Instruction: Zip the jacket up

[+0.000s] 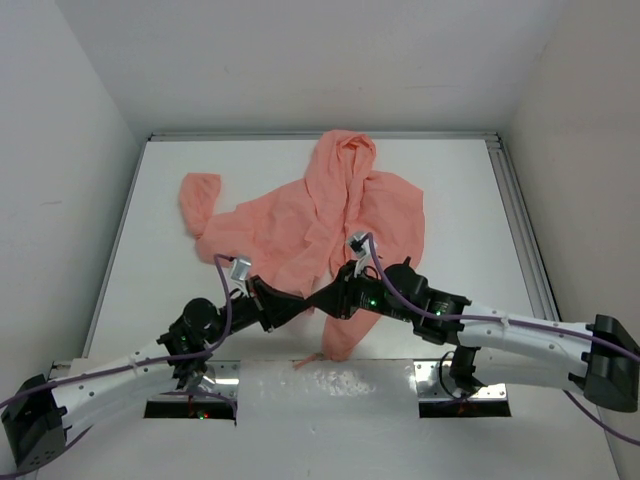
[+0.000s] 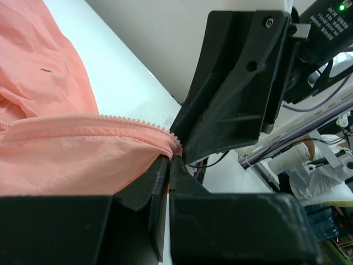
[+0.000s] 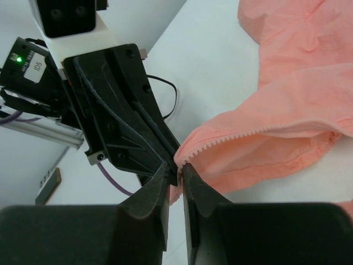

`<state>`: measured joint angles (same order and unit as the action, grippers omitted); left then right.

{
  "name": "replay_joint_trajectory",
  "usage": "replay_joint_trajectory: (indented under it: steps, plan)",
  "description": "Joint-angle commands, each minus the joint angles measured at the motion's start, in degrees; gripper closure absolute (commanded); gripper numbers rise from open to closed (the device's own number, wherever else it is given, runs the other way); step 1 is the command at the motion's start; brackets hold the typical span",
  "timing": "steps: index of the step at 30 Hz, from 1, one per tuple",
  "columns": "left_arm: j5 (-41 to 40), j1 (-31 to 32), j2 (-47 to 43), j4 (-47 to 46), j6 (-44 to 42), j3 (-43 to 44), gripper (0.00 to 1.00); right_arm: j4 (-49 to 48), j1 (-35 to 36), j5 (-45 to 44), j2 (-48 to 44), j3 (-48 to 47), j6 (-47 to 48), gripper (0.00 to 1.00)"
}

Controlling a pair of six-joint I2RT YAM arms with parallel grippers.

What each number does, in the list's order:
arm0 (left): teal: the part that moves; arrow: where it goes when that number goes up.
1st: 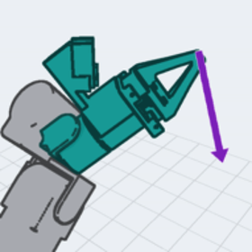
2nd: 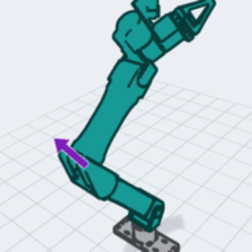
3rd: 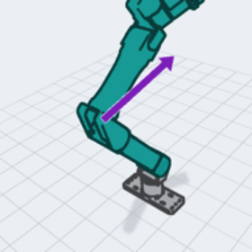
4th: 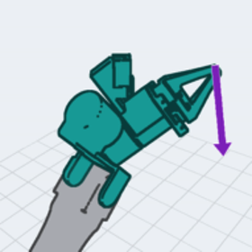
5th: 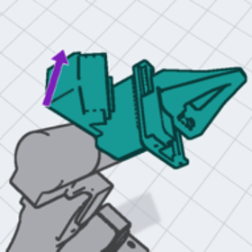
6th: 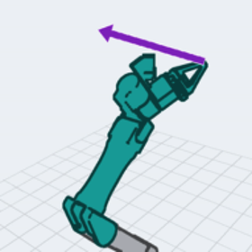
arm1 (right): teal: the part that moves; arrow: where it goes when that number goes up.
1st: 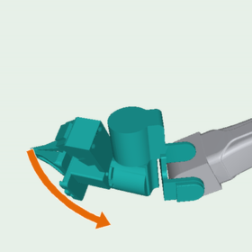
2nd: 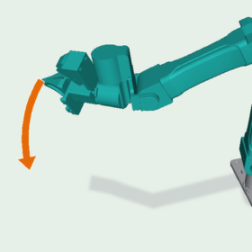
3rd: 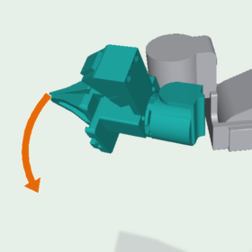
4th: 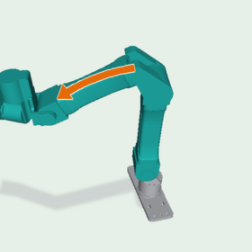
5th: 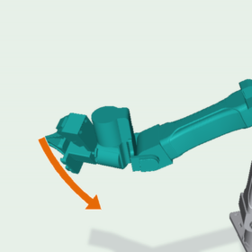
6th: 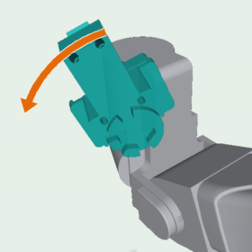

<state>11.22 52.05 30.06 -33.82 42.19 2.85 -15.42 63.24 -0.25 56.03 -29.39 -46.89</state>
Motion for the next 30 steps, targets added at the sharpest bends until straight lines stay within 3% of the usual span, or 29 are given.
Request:
replay_joint_trajectory:
  steps: [1, 5, 12, 25, 28, 30]
  plan:
    - [3.7, 0.3, -0.3, -4.7, -0.4, -3.5, 1.0, -5.6, 0.0, 0.1, 1.1, -1.9, -1.1, 0.87]
    - [4.9, 0.3, -0.2, -5.0, -0.4, -3.4, 1.0, -8.6, 0.0, 0.1, 0.7, -0.3, -1.4, 1.0]
    - [6.3, 0.3, 0.3, -5.7, 0.0, -3.4, 1.0, -10.9, 0.0, -1.9, 0.2, 1.9, 0.3, 1.0]
    - [7.9, 0.3, 3.3, -7.7, 0.3, -1.9, 0.85, -9.9, 0.0, -3.2, -1.3, 2.8, 1.3, 1.0]
    - [7.8, 0.3, 3.2, -7.7, 0.3, -1.9, 0.87, -9.7, 0.0, -3.2, -1.4, 2.9, 1.2, 1.0]
    - [7.6, 0.3, 2.9, -7.5, 0.3, -1.9, 0.97, -9.8, 0.0, -3.1, -1.4, 3.0, 1.1, 1.0]
